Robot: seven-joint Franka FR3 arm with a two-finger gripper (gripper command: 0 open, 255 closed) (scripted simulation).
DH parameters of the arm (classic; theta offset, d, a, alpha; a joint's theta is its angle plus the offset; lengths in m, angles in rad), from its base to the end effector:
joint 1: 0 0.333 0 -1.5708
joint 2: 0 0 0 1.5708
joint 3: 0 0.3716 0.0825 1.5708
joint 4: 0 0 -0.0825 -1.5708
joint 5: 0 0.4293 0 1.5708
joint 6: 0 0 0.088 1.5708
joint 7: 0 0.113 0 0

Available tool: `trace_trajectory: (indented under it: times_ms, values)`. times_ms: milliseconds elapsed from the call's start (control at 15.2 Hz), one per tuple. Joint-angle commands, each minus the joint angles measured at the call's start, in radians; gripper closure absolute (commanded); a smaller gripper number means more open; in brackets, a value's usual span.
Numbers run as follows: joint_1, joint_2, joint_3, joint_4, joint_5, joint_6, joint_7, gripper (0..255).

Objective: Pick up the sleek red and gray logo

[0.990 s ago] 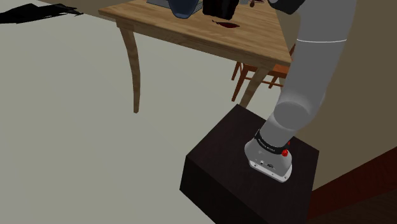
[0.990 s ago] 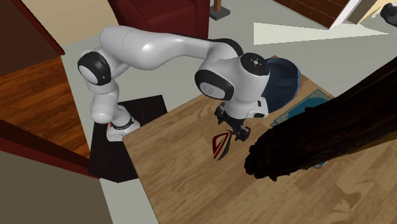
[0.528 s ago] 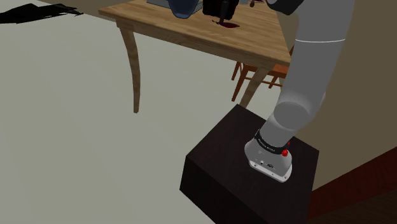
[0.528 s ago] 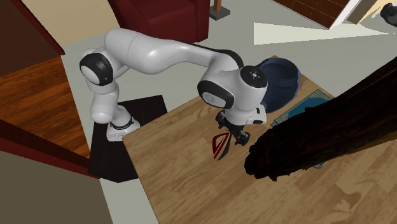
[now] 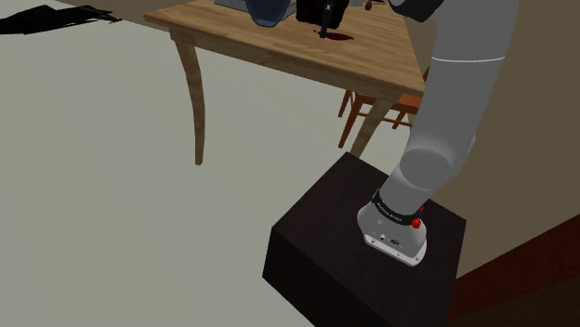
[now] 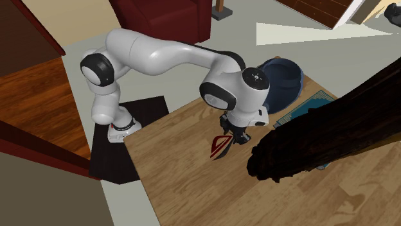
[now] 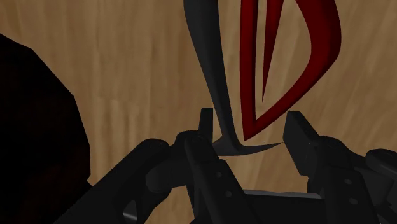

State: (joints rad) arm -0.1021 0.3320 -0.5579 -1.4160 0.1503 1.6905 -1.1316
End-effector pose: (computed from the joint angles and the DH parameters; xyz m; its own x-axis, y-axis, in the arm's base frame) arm 0.6032 -0.3730 0.5737 0.8881 0.4590 -0.0255 0.4592 -0.8883 0.0030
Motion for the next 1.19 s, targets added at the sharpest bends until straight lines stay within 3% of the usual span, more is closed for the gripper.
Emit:
trace_trajectory:
  times_ms: [0, 330, 1122]
  values:
    - [0.0, 0.0, 0.0, 0.0, 0.0, 0.0, 0.0, 255]
    - [-0.003, 0.001, -0.001, 0.028, 0.0, -0.027, 0.0, 255]
    - [-0.049, 0.056, -0.002, 0.271, 0.028, -0.218, -0.007, 255]
